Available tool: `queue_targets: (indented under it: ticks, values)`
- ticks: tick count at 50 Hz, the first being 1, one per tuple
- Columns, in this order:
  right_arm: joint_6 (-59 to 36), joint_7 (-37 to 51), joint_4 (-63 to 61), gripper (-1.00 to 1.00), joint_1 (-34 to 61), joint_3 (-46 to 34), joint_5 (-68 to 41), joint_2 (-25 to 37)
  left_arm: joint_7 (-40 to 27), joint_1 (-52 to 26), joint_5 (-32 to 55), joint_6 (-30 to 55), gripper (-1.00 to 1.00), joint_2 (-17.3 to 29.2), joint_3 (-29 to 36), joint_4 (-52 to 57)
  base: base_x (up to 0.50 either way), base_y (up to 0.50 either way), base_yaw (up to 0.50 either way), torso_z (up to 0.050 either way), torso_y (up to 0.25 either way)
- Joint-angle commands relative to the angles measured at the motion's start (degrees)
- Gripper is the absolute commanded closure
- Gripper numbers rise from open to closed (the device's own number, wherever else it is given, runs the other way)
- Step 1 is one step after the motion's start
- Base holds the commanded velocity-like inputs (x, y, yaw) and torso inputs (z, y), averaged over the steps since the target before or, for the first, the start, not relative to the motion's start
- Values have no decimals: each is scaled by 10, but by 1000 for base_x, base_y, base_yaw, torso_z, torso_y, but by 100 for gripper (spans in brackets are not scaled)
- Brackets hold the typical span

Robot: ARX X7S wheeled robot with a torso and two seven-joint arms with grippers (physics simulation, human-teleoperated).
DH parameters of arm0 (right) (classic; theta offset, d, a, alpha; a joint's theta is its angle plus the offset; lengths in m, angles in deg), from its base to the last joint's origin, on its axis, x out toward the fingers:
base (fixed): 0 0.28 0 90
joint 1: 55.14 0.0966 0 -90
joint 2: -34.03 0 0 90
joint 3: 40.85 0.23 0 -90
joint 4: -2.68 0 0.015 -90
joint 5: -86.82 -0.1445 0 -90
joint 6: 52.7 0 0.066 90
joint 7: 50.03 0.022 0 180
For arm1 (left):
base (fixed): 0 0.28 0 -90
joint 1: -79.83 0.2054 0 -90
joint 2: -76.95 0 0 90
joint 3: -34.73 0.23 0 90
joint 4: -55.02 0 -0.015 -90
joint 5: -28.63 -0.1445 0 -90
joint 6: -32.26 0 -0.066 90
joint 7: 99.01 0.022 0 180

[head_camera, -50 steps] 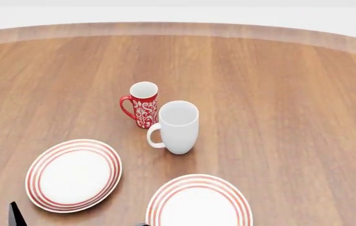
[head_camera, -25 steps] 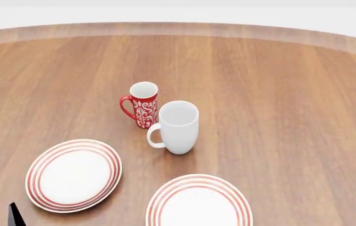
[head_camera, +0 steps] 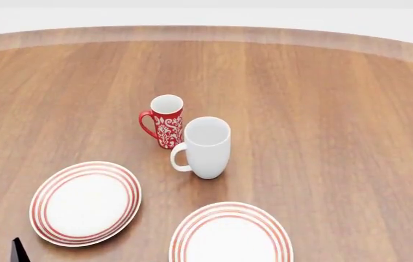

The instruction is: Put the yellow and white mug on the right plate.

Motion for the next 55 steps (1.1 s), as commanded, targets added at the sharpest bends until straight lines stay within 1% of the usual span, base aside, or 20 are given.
queue_targets:
  ticks: [1,4,9,21,31,49,55]
  values:
    - [41,36,82,-100,47,-93,-116,-13,10,-5,-7,22,-100,-6,-8,-11,0,0,0,0,0]
    - [66,61,108,-100,69,-155,-171,-13,10,-5,-6,25,-100,-5,-8,-9,0,0,0,0,0]
    - [83,92,113,-100,83,-225,-226,-13,10,-7,-5,30,-100,-4,-7,-8,0,0,0,0,0]
    - [101,119,115,-100,80,-296,-261,-13,6,-6,-7,25,-100,0,1,-14,0,0,0,0,0]
    - [109,131,118,-100,76,-326,-266,-13,3,-8,-7,24,-100,3,6,-19,0,0,0,0,0]
    - [124,133,152,-100,96,-329,-280,-14,0,-9,-6,28,-100,8,13,-19,0,0,0,0,0]
    - [119,138,146,-100,94,-334,-269,-14,-2,-8,-7,30,-100,9,13,-16,0,0,0,0,0]
